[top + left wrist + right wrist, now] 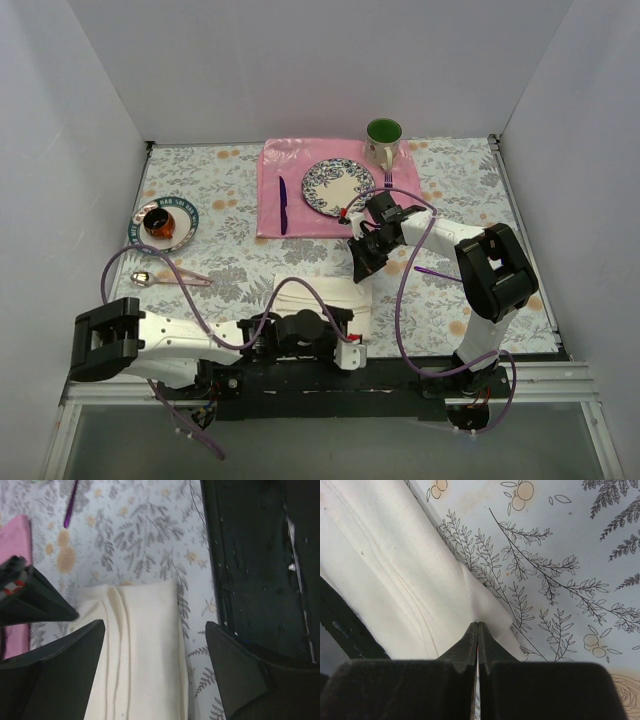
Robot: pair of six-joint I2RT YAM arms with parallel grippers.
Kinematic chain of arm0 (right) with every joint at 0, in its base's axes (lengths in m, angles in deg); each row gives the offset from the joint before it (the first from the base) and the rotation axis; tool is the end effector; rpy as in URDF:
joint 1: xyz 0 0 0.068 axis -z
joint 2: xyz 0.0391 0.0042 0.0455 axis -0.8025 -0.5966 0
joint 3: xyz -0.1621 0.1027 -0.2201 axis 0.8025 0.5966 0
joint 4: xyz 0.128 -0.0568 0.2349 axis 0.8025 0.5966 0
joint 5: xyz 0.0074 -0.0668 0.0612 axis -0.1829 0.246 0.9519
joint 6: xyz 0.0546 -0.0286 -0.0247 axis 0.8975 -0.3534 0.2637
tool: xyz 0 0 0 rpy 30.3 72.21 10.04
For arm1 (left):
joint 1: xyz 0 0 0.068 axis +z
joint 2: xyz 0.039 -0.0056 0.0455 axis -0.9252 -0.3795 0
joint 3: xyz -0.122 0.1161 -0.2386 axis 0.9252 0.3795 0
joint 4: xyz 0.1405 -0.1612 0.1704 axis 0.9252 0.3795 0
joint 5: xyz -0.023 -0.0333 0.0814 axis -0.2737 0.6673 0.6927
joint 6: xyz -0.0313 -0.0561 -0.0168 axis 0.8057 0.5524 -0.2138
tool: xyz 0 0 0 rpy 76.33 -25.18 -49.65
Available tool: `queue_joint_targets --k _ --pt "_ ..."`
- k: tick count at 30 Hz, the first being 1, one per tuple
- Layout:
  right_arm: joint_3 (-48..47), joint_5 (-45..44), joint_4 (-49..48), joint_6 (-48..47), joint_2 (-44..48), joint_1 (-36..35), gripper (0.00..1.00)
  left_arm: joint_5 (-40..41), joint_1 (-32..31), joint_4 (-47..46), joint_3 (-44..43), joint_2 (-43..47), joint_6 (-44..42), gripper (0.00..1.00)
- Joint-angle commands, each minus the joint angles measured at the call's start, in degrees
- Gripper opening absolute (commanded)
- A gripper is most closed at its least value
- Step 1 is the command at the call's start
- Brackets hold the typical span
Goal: Fold the napkin into a case and place the utensils inside
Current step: Stuff the top corner of the smaller-rectangle-folded napkin at the center of the board.
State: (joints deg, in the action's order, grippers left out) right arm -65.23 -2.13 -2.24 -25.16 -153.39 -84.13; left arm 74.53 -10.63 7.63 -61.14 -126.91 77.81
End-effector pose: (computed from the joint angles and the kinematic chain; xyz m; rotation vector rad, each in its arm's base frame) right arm 0.3009 0.2082 0.1646 -1.0155 2.5753 0.7985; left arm 0.0568 -0.2665 0.2070 1.2497 1.7710 -0.8695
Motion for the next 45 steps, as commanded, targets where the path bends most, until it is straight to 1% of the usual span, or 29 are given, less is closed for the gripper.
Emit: queue_joint_targets --k 1,2,4,7,9,11,13,15,19,21,22,24,25,26,27,30,33,34,36,38,39,41,42,44,45 --pt "0.2 0.7 -0.7 -0.8 0.0 0.3 0.01 5.9 -2.4 -5.1 3.4 -3.3 -3.0 0.7" --pt "0.3 0.5 -0.8 -0.7 0.0 0.3 0.01 6.3 -3.0 -5.3 3.6 -5.3 -3.1 0.64" --pt "0.3 0.6 -0.7 -0.8 0.0 0.3 0.01 7.6 -4.1 -7.0 4.3 -6.9 -3.5 0.58" --pt "0.5 0.6 -0.9 -0.9 0.0 0.4 0.01 8.4 -4.7 -8.5 4.8 -8.9 -3.4 0.56" --pt "0.7 0.6 -0.9 -0.9 0.0 0.3 0.01 8.4 -4.8 -9.0 4.6 -9.6 -3.1 0.5" --pt "0.8 0.7 -1.0 -0.9 0.0 0.3 0.01 8.5 -4.8 -9.0 4.4 -10.5 -3.0 0.47" --pt "0.8 0.7 -1.1 -0.8 0.0 0.3 0.01 8.6 -4.9 -9.3 4.5 -12.2 -3.1 0.47" --pt "0.8 0.8 -1.2 -0.7 -0.1 0.4 0.01 8.8 -4.8 -10.5 5.2 -13.5 -3.3 0.43" --pt "0.8 0.9 -1.2 -0.8 -0.1 0.3 0.01 8.6 -4.7 -10.3 4.8 -15.5 -2.8 0.4" --pt "0.9 0.8 -1.1 -0.9 -0.1 0.3 0.01 8.8 -4.3 -10.9 4.7 -16.1 -2.4 0.36" --pt "0.9 0.7 -1.2 -0.9 -0.1 0.3 0.01 8.7 -3.9 -10.6 4.4 -16.5 -1.7 0.3" --pt "0.9 0.9 -1.1 -0.9 -0.3 0.4 0.01 8.5 -3.3 -9.4 3.7 -16.7 -0.1 0.23" --pt "0.9 0.9 -1.2 -0.8 -0.2 0.4 0.01 8.4 -3.2 -9.1 3.3 -16.5 0.5 0.1" --pt "0.9 1.0 -1.2 -0.9 -0.2 0.3 0.01 8.4 -2.9 -8.8 3.1 -16.2 1.6 0.03" --pt "0.9 1.0 -1.2 -0.8 -0.2 0.3 0.01 8.2 -2.4 -8.1 2.8 -15.9 2.3 0.0" --pt "0.9 1.0 -1.3 -0.8 0.0 0.3 0.01 6.5 -0.3 -5.2 1.0 -13.9 5.8 0.0" --pt "0.8 1.1 -1.5 -0.8 -0.1 0.4 0.01 2.8 2.3 -1.8 -1.0 -12.2 9.6 0.0" --pt "0.8 1.2 -1.5 -0.6 -0.2 0.3 0.01 0.3 3.0 -1.1 -1.6 -11.8 10.6 0.0" --pt "0.6 1.1 -1.5 -0.6 -0.1 0.3 0.01 -1.7 5.7 2.1 -3.8 -11.2 12.8 0.0" --pt "0.5 1.0 -1.5 -0.7 0.0 0.3 0.01 -6.6 7.7 3.9 -5.1 -11.0 16.0 0.0" --pt "0.5 1.1 -1.5 -0.7 0.0 0.4 0.01 -7.3 9.1 5.5 -6.2 -11.1 16.5 0.0" --pt "0.5 1.1 -1.4 -0.7 -0.2 0.3 0.01 -8.6 9.3 6.1 -6.3 -11.2 15.1 0.0" --pt "0.5 1.2 -1.4 -0.7 -0.2 0.3 0.01 -9.0 9.2 6.1 -6.2 -11.1 14.6 0.02" --pt "0.4 1.2 -1.4 -0.7 -0.4 0.3 0.01 -9.3 8.8 6.4 -6.3 -11.4 13.7 0.17" --pt "0.4 1.1 -1.4 -0.7 -0.4 0.3 0.01 -8.6 7.5 6.5 -6.3 -11.6 13.2 0.24"
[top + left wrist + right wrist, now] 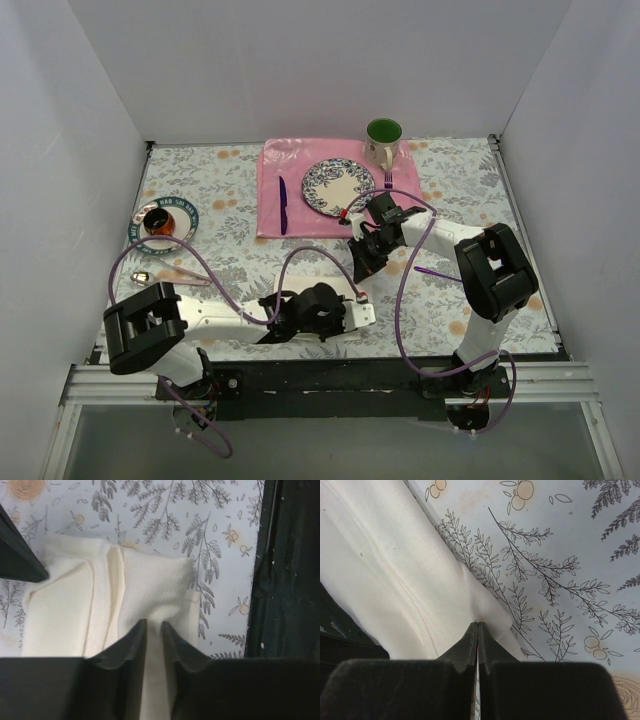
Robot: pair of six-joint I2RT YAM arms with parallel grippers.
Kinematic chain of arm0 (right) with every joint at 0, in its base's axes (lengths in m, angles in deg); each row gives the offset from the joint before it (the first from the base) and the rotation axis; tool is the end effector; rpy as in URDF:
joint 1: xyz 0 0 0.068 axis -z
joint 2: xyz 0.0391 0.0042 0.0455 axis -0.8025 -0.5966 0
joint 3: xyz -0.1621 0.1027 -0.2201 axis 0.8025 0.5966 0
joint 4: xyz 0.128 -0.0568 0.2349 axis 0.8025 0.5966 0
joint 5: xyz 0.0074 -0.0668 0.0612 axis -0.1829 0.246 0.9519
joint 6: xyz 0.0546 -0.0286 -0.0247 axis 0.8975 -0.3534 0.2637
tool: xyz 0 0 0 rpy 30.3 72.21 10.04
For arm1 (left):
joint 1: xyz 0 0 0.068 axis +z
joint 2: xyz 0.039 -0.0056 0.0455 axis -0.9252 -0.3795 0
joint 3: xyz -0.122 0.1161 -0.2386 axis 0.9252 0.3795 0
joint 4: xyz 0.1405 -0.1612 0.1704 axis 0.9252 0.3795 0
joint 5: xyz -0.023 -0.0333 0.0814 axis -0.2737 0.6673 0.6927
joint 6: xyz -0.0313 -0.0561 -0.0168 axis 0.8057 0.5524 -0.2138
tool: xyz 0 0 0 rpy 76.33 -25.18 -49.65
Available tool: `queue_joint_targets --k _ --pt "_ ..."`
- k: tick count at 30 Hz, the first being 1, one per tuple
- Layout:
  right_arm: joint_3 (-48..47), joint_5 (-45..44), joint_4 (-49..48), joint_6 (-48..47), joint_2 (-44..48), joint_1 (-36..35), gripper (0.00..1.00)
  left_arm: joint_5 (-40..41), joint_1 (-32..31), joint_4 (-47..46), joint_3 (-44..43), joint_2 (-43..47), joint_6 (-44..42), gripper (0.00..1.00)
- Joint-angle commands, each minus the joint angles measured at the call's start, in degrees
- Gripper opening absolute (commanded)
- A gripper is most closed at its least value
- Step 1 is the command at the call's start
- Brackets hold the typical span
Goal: Fold the napkin into a case and place the utensils inside
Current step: Stuff the top corner of the smaller-rectangle-folded napkin at the center of the board.
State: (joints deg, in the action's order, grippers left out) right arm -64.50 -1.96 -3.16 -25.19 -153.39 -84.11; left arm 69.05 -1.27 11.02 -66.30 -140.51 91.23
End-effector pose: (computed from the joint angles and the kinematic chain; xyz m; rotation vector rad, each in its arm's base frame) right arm 0.2999 0.2077 0.1618 -1.0162 2.5708 0.8024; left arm 0.1060 -0.2851 0.1672 1.0292 2.1829 -0.8624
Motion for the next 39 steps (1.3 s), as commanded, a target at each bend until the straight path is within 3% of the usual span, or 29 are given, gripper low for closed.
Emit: queue_joint_targets --k 1,4,19,20,24,25,39 --pt "-0.5 1.0 -0.4 -0.8 -0.4 0.2 0.01 -2.5 -2.7 3.1 -0.7 1.7 -0.9 0.34" --pt "-0.5 0.9 -0.2 -0.9 -0.5 0.3 0.01 -1.1 -4.8 2.8 0.6 0.7 -2.5 0.41" --pt "-0.7 0.9 0.0 -1.2 -0.7 0.3 0.01 2.4 -5.6 2.9 1.1 -6.9 -2.9 0.36" --pt "-0.7 0.8 0.2 -1.3 -0.8 0.3 0.01 2.3 -5.6 2.6 1.4 -6.8 -3.1 0.34" --pt "-0.6 0.9 0.0 -1.2 -0.7 0.4 0.01 1.5 -5.2 2.2 2.5 -6.1 -3.6 0.13" --pt "-0.5 0.9 -0.1 -1.1 -0.7 0.3 0.01 1.4 -5.0 2.2 2.5 -6.1 -3.6 0.02" --pt "-0.5 0.9 -0.1 -1.2 -0.5 0.4 0.01 -5.3 -0.1 6.2 -2.6 -0.2 2.5 0.0"
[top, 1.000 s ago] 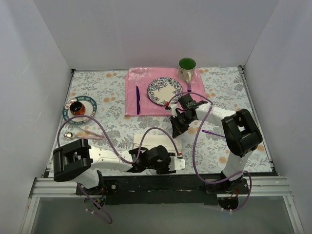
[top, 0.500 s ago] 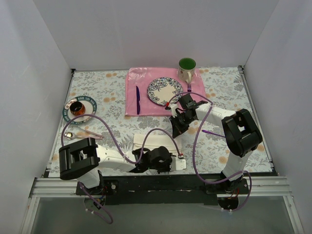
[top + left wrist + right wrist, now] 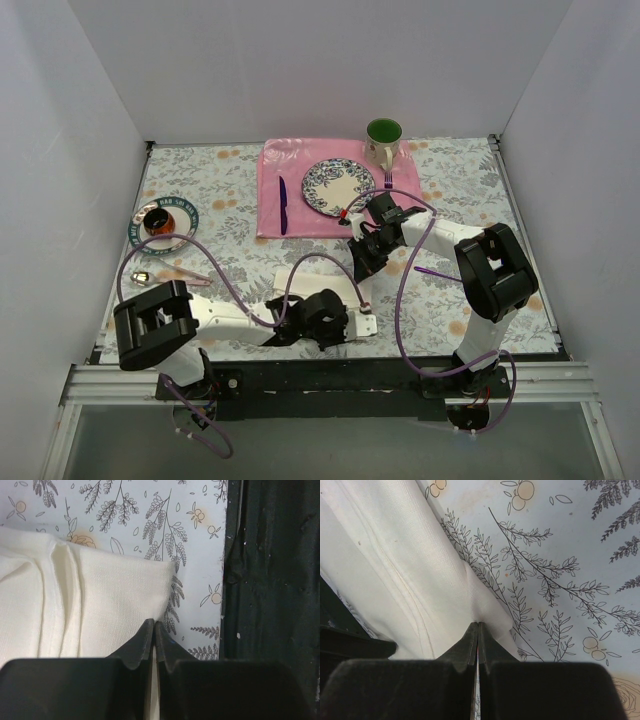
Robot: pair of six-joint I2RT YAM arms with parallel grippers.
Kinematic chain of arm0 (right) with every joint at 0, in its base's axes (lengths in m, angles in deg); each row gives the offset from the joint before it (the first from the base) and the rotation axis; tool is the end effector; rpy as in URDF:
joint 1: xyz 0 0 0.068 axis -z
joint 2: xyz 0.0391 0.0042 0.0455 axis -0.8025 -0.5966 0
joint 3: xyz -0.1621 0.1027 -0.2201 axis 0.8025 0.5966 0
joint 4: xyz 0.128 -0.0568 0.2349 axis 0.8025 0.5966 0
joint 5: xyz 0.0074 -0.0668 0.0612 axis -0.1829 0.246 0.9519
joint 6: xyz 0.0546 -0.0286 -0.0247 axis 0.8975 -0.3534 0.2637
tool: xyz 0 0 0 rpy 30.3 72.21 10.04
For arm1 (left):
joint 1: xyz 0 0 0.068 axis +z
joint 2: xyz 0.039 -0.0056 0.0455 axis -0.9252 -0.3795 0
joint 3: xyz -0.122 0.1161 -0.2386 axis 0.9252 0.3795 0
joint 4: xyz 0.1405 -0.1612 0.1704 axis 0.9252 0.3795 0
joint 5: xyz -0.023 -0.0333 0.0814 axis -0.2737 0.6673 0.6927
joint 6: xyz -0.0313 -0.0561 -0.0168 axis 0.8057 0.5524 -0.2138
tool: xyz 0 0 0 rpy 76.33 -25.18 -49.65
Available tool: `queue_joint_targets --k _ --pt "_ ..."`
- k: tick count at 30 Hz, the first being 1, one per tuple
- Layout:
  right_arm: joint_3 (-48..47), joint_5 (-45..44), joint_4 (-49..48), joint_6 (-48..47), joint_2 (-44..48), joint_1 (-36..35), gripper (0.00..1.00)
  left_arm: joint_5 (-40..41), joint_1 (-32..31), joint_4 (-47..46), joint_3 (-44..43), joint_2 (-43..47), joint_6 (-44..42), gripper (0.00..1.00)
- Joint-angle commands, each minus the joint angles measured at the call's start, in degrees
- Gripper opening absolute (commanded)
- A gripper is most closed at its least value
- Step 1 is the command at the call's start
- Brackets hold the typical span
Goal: Fold the napkin into a case and place the utensils inside
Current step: Stuff the top corner of the smaller-rectangle-folded napkin at the center of the board.
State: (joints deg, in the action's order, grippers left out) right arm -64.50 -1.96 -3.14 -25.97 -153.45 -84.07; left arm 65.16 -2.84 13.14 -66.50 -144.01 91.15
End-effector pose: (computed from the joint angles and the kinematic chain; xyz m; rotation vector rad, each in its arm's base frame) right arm 0.3001 0.2074 0.1614 -1.0316 2.5628 0.7988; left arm 0.0949 -0.2892 0.1476 1.1425 2.2637 -0.8745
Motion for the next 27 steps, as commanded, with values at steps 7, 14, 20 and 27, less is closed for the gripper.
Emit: queue_joint_targets --k 7,14,20,27 --pt "-0.4 1.0 -0.3 -0.4 -0.3 0.4 0.01 -2.7 4.2 5.7 -5.2 4.1 4.4 0.0" --pt "-0.4 1.0 -0.4 -0.4 -0.3 0.4 0.01 -6.6 4.9 8.7 -4.8 4.8 2.0 0.18" --pt "-0.3 1.1 -0.5 -0.2 -0.5 0.5 0.01 -0.4 -0.5 7.2 -0.9 5.9 -1.0 0.43" --pt "0.0 1.1 -0.5 -0.1 -0.4 0.5 0.01 2.4 -0.7 6.8 -1.7 1.8 -0.8 0.45"
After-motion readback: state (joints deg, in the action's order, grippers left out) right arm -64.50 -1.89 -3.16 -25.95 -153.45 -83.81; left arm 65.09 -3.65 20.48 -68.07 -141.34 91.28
